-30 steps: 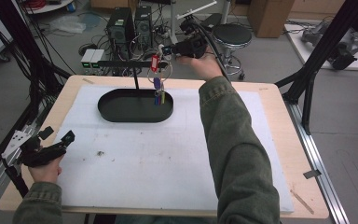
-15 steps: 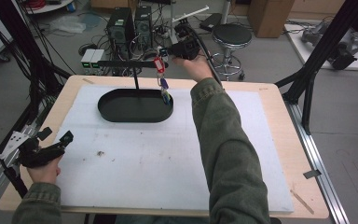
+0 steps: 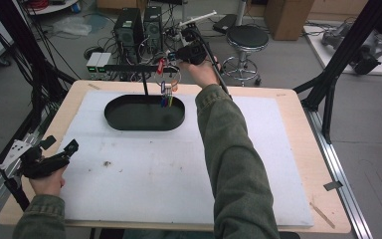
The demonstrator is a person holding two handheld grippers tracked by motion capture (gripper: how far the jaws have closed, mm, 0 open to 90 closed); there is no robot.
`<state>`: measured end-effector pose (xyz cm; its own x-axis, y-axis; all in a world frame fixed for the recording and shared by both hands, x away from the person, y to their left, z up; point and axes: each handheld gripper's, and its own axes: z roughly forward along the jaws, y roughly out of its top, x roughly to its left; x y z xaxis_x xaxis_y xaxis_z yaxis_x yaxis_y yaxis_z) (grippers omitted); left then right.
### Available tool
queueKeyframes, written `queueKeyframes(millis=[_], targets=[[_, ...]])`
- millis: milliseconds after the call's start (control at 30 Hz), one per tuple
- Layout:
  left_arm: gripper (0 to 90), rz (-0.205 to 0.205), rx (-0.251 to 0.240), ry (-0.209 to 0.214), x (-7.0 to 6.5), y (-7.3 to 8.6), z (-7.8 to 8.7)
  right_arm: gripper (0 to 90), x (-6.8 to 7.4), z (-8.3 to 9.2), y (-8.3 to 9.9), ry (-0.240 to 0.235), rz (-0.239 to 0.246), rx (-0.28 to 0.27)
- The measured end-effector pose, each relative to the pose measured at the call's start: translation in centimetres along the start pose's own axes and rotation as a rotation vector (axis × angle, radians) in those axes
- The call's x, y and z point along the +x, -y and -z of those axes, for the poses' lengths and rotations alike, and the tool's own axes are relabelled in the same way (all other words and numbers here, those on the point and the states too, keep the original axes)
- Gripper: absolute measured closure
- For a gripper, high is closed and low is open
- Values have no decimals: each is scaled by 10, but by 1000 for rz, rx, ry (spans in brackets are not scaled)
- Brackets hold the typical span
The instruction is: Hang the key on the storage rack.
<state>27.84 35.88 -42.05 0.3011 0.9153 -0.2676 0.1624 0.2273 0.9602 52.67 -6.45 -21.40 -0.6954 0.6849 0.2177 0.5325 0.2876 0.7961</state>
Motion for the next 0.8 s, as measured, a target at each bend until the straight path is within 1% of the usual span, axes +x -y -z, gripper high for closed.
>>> queueKeyframes(millis=[167,233,267,333,400,533,567,600,633,667,700,733,767,800], targets=[[24,0,2,0,0,0,0,879,-3,-8,4,8,-18,19],[24,0,1,-1,0,0,0,878,-5,-11,7,6,-19,22],[24,0,1,-1,0,0,0,876,-5,-12,7,0,-25,32],[24,0,0,0,0,0,0,869,-6,-14,8,-1,-24,44],[24,0,0,-1,0,0,0,867,-6,-14,9,-13,-22,45],[24,1,3,-1,0,0,0,845,-6,-14,9,-15,-20,48],[24,0,1,-1,0,0,0,762,-6,-13,9,-16,-21,43],[24,-2,2,-2,0,0,0,743,-6,-13,9,-25,-22,52],[24,1,0,-1,0,0,0,743,-6,-13,9,-25,-22,52],[24,-1,1,-1,0,0,0,659,-4,-14,9,-8,-8,79],[24,0,1,-1,0,0,0,659,-4,-14,9,-8,-8,79],[24,0,1,-1,0,0,-1,614,-3,-14,10,3,-3,84],[24,-3,2,0,0,0,-1,492,-2,-13,10,16,6,98],[24,-4,2,1,0,0,-1,407,-2,-13,11,15,7,104]])
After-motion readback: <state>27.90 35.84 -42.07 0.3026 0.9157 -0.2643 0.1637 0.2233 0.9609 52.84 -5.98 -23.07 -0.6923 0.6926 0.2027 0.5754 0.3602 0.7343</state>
